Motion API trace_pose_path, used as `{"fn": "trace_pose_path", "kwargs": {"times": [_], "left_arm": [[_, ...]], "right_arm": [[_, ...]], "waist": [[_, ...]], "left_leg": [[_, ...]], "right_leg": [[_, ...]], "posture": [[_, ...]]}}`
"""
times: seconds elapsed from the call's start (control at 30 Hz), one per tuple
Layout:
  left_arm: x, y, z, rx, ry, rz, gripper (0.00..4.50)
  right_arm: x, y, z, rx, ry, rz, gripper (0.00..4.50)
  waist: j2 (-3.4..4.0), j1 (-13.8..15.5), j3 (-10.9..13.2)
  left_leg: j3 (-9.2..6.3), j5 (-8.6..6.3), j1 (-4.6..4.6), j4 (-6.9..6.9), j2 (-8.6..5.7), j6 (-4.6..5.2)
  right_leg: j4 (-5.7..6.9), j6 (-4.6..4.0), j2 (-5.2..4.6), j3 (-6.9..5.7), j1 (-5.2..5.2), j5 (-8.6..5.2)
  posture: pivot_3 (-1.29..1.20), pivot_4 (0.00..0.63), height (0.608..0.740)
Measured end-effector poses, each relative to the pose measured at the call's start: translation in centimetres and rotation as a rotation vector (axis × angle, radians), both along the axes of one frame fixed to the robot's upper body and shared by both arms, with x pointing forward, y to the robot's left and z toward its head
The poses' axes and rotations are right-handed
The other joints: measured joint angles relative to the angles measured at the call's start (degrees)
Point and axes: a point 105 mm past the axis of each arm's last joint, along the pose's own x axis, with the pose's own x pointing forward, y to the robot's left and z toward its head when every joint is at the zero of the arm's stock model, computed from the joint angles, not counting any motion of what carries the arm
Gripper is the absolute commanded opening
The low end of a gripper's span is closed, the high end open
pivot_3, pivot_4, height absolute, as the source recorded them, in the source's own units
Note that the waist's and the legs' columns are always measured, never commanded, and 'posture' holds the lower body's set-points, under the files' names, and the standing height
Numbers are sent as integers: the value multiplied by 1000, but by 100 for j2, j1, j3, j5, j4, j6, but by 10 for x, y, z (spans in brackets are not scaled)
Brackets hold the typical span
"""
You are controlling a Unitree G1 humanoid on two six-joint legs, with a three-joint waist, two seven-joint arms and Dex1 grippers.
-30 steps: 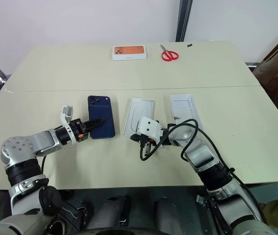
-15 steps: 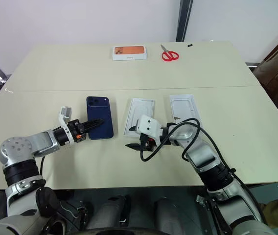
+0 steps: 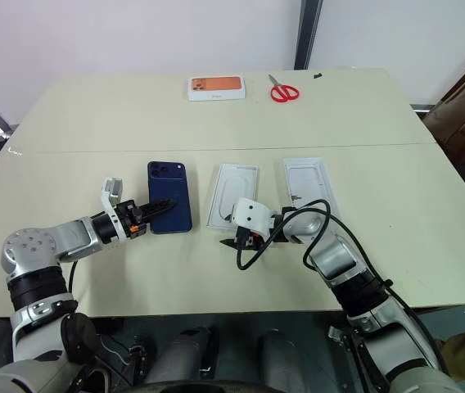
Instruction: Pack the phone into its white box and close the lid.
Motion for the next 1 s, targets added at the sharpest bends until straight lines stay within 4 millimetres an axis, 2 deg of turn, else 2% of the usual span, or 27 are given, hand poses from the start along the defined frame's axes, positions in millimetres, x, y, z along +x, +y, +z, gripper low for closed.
{"fn": "trace_pose_path", "kwargs": {"times": [0.03, 0.1, 0.13, 0.53, 0.77, 0.9, 1.0], "left_arm": [[0, -2, 0, 2, -2, -1, 0], [0, -3, 1, 4, -3, -3, 0], [0, -4, 1, 4, -3, -3, 0], [-4, -11, 2, 15, 4, -31, 0], [-4, -6, 10, -32, -8, -23, 0], [1, 1, 22, -65, -33, -12, 0], [5, 4, 28, -83, -45, -7, 0]], "right_arm": [[0, 1, 0, 3, 0, 1, 901], [-1, 2, 1, 10, -1, 7, 59], [-1, 2, 1, 12, 0, 6, 19], [-2, 3, 1, 26, 12, 8, 19], [-27, 8, 7, 60, 42, 101, 19], [-36, 10, 2, 58, 70, 114, 19], [-39, 14, -2, 50, 93, 119, 988]], "waist": [[0, 1, 0], [0, -2, 0], [0, -3, 0], [0, -3, 0], [-1, 2, 0], [-1, 1, 0], [-1, 0, 0]], "left_leg": [[0, 0, 0, 0, 0, 0], [0, 0, 1, 0, 0, 0], [0, 0, 1, 1, 0, 0], [0, 0, 1, 2, 0, 0], [0, 0, 0, 3, 0, 0], [-1, 0, 0, 3, 0, 0], [0, 0, 0, 3, 0, 0]], "right_leg": [[0, 0, 0, 0, 0, 0], [0, 0, 0, 0, 1, 0], [1, 0, 0, -1, 1, 0], [1, 0, 1, -1, 1, 0], [1, 0, 0, -1, 1, 0], [1, 0, 0, -1, 2, 0], [1, 0, 0, -1, 2, 0]], "posture": [[0, 150, 734], [0, 150, 734], [0, 150, 734], [0, 150, 734], [0, 150, 734], [0, 150, 734], [0, 150, 734]]}}
